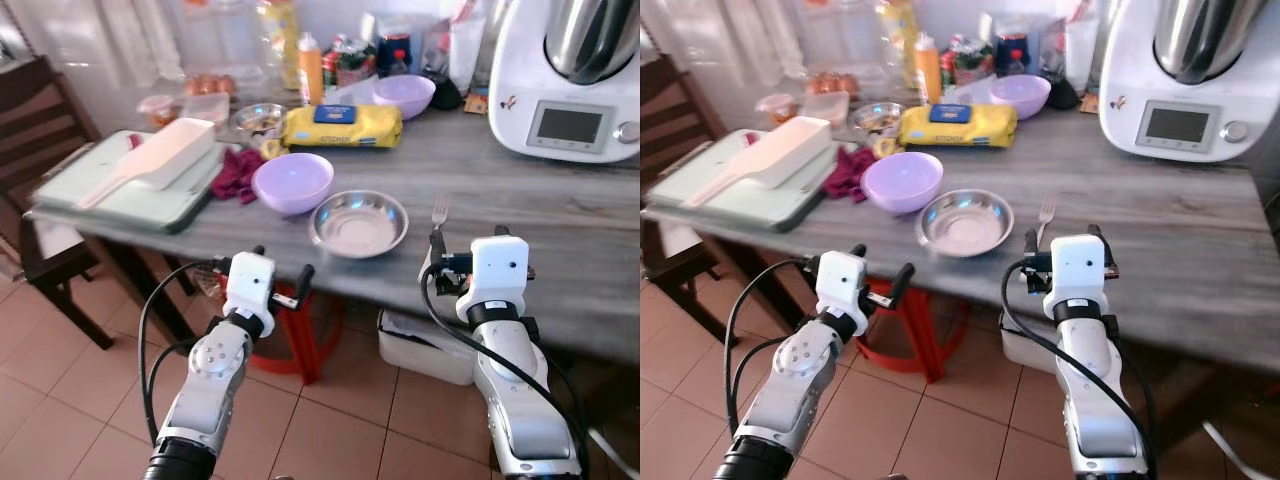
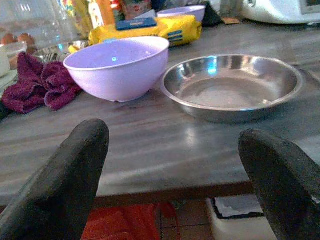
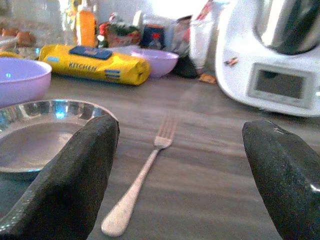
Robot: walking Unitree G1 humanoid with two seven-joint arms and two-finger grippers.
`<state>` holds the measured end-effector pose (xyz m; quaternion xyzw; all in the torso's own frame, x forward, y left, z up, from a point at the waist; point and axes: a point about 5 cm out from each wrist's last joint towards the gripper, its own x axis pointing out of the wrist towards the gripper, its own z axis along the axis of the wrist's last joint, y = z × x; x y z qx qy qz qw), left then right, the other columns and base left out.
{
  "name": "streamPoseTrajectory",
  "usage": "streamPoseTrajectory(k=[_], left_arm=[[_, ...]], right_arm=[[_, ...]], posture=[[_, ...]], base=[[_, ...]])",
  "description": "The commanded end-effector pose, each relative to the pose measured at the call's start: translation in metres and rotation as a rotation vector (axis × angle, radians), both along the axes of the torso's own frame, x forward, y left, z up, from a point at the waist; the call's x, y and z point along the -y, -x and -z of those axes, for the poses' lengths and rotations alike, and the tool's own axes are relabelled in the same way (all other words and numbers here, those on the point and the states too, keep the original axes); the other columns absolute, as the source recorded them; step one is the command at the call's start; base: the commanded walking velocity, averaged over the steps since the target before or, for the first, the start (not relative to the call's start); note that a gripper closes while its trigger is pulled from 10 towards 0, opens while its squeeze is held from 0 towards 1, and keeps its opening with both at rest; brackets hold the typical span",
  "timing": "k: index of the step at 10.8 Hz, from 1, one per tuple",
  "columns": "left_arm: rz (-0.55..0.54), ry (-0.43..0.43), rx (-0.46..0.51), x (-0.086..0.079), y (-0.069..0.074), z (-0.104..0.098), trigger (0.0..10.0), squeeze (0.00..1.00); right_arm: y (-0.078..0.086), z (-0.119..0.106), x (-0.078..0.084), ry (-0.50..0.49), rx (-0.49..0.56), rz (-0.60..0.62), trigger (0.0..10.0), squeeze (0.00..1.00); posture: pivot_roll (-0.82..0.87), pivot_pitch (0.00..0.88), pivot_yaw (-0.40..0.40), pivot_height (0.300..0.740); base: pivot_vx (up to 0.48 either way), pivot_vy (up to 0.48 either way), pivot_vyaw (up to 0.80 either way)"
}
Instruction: Setting the table
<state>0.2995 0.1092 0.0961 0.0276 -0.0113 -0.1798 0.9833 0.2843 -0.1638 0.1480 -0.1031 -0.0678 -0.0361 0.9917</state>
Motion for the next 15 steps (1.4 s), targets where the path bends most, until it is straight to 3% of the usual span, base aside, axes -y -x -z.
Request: streamPoseTrajectory(k=[1,15], left_arm=[[0.000,-0.003,0.023,0.0016,-0.0029,-0.0051,10.0,0.00],[0.042,0.024,0.045,0.0112,-0.0028,-0.0061,10.0,0.00]], right_arm=[[-0.0011,-0.0019,0.0019,-0.003,0.012,0.016,10.0,0.00],[-0.0055,-0.0047,0.0064,0.010,0.029,0.034,10.0,0.00]], posture=[[-0.12,0.000,0.122,0.740],[-0.13,0.036,0.129,0.740]], base=[[-0.281,0.000,0.00],[-0.277,0.000,0.00]])
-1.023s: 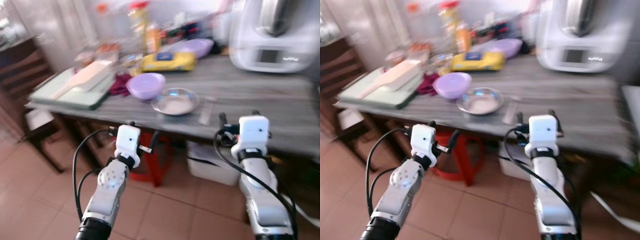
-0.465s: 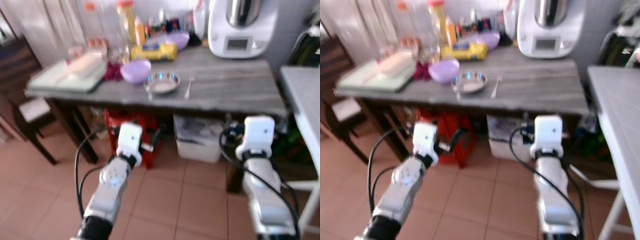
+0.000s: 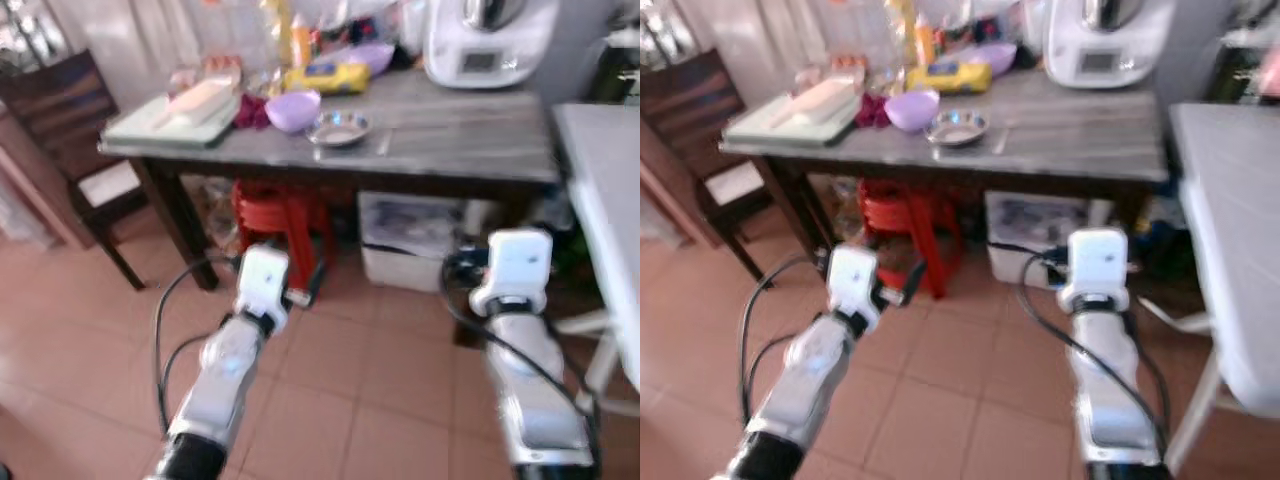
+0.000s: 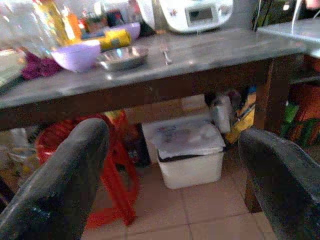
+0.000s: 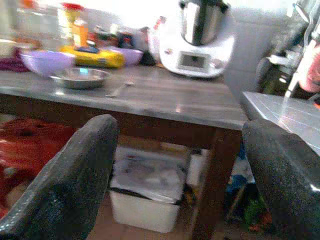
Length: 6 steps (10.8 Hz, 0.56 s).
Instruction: Setting the table
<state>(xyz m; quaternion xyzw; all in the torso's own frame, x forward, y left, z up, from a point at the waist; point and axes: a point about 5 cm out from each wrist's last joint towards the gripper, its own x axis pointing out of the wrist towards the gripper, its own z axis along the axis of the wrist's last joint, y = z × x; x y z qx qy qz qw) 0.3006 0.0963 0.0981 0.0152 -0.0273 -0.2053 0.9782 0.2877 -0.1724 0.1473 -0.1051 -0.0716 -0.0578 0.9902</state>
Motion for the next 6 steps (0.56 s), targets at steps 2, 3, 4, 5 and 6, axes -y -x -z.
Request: streamPoseTrajectory(k=[2,3,4,5,6], left_arm=[[0.043,0.013,0.036,0.0021,0.0032,-0.0062,10.0,0.00],[0.064,0.040,0.025,0.0044,0.0037,-0.0067,10.0,0.00],[0.062,0.039,0.030,0.0047,0.0036,-0.0074,10.0,0.00],[0.074,0.051,0.026,0.0054,0.0035,-0.0081,10.0,0.00],[0.080,0.046,0.031,0.0052,0.0037,-0.0090,10.0,0.00]], right_arm=[[-0.0020,-0.0053,-0.0045,0.011,0.015,-0.019,10.0,0.00],[-0.0015,-0.0053,-0.0044,0.011,0.014,-0.020,10.0,0.00],[-0.0011,-0.0051,-0.0042,0.011,0.013,-0.020,10.0,0.00],[-0.0006,-0.0043,-0.0042,0.012,0.010,-0.018,10.0,0.00],[-0.0006,-0.0041,-0.0049,0.011,0.009,-0.017,10.0,0.00]], posture=[[-0.13,0.054,0.125,0.740],[-0.13,0.056,0.126,0.740],[-0.13,0.057,0.125,0.740],[-0.13,0.057,0.127,0.740],[-0.13,0.057,0.129,0.740]], base=[[0.000,0.000,0.00],[0.000,0.000,0.00],[0.000,0.000,0.00],[0.000,-0.412,0.00],[0.000,-0.480,0.00]])
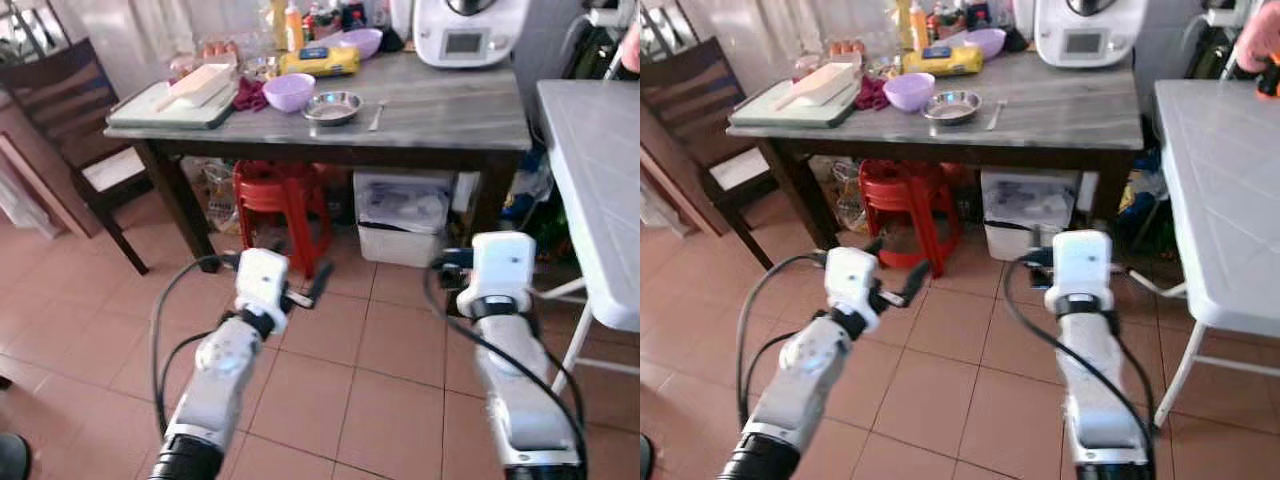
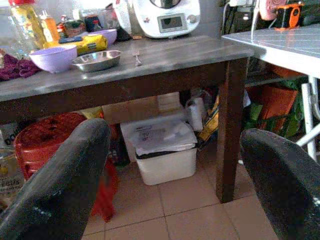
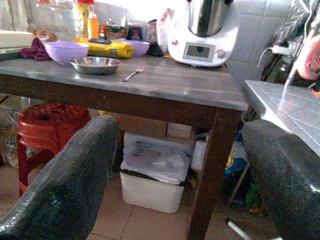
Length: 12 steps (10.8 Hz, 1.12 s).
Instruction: Setting the table
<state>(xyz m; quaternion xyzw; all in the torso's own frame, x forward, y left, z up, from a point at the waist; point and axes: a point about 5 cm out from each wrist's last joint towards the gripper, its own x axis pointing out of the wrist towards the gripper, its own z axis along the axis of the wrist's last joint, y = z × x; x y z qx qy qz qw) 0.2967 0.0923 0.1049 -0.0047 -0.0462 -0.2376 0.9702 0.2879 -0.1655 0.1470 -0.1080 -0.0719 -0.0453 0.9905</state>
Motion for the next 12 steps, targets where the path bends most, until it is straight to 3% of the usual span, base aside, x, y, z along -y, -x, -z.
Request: streamPoseTrajectory(k=[1,7,10,12], left_arm=[[0.017,0.005,0.003,0.0011,0.0005,-0.0023,10.0,0.00],[0.038,0.006,-0.002,0.0050,0.0008,-0.0025,10.0,0.00],[0.049,0.001,-0.008,0.0055,0.0020,-0.0012,10.0,0.00],[0.051,0.000,-0.007,0.0060,0.0016,-0.0014,10.0,0.00]], right_arm=[[-0.0008,-0.0043,0.0016,0.003,0.011,0.008,10.0,0.00],[-0.0013,-0.0041,0.0025,-0.003,0.005,0.015,10.0,0.00],[-0.0004,-0.0030,0.0023,-0.012,0.000,0.022,10.0,0.00],[-0.0002,-0.0030,0.0026,-0.012,0.000,0.023,10.0,0.00]], posture=[[-0.13,0.058,0.132,0.740],[-0.14,0.062,0.132,0.740],[-0.14,0.065,0.137,0.740],[-0.14,0.063,0.138,0.740]], base=[[0.000,-0.480,0.00],[0.000,-0.480,0.00],[0.000,-0.480,-0.53],[0.000,-0.480,0.00]])
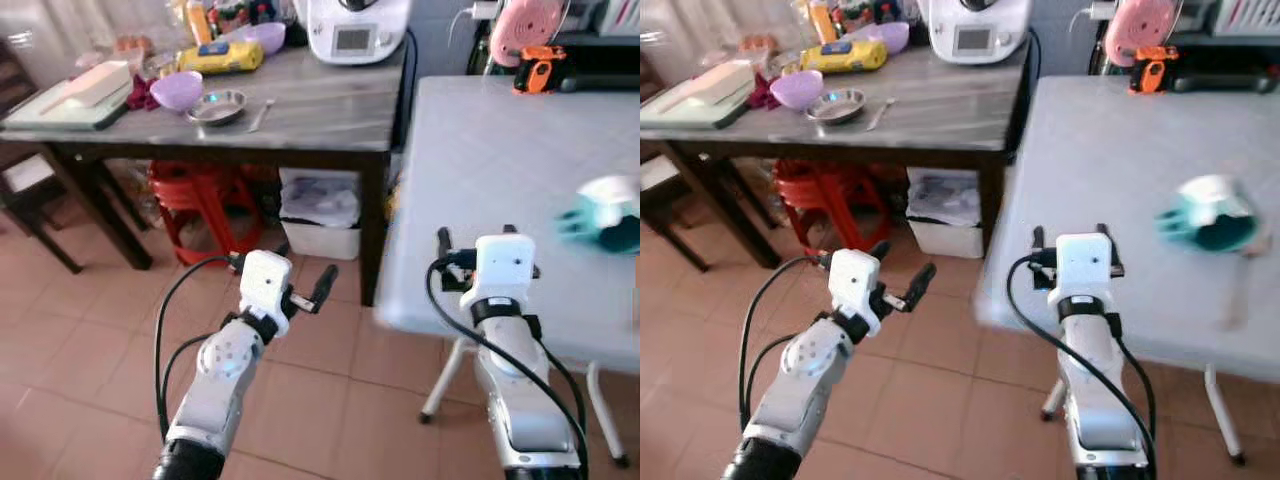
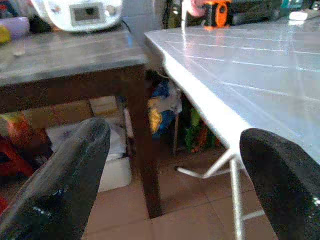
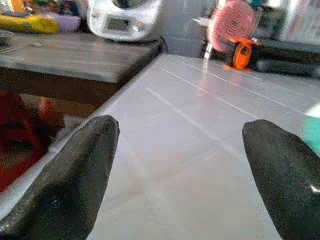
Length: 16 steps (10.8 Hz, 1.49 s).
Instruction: Setting the table
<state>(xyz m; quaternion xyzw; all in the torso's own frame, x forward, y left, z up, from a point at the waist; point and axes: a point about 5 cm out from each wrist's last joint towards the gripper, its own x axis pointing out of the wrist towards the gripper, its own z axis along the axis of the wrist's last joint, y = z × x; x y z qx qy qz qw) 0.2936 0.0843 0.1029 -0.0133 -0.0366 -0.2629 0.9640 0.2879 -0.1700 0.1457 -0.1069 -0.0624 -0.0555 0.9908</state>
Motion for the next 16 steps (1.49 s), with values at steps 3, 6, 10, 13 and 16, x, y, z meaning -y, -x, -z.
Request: streamPoseTrajectory(k=[3,6,10,13,16], left_arm=[[0.006,-0.011,0.014,0.000,0.000,-0.003,10.0,0.00],[0.013,-0.015,0.014,0.001,0.000,-0.002,10.0,0.00],[0.020,-0.001,0.009,-0.001,0.002,-0.002,10.0,0.00],[0.187,0.018,-0.015,-0.004,0.014,0.003,10.0,0.00],[0.212,-0.011,-0.049,-0.006,0.016,0.006,10.0,0.00]], right_arm=[[0.000,-0.005,-0.001,-0.006,0.019,0.002,10.0,0.00],[0.000,-0.006,-0.001,-0.005,0.019,0.003,10.0,0.00],[0.002,-0.005,-0.003,-0.010,0.019,0.001,10.0,0.00],[0.004,-0.004,-0.008,-0.040,0.005,-0.009,10.0,0.00],[0.003,0.000,-0.018,-0.153,-0.025,-0.023,10.0,0.00]], posture=[[-0.14,0.064,0.136,0.740],[-0.14,0.064,0.135,0.740],[-0.14,0.071,0.135,0.740],[-0.13,0.083,0.138,0.740],[-0.13,0.088,0.146,0.740]], base=[[0.000,-0.480,0.00],[0.000,-0.480,0.00],[0.000,-0.336,0.00],[0.000,0.000,0.00],[0.000,0.000,0.00]])
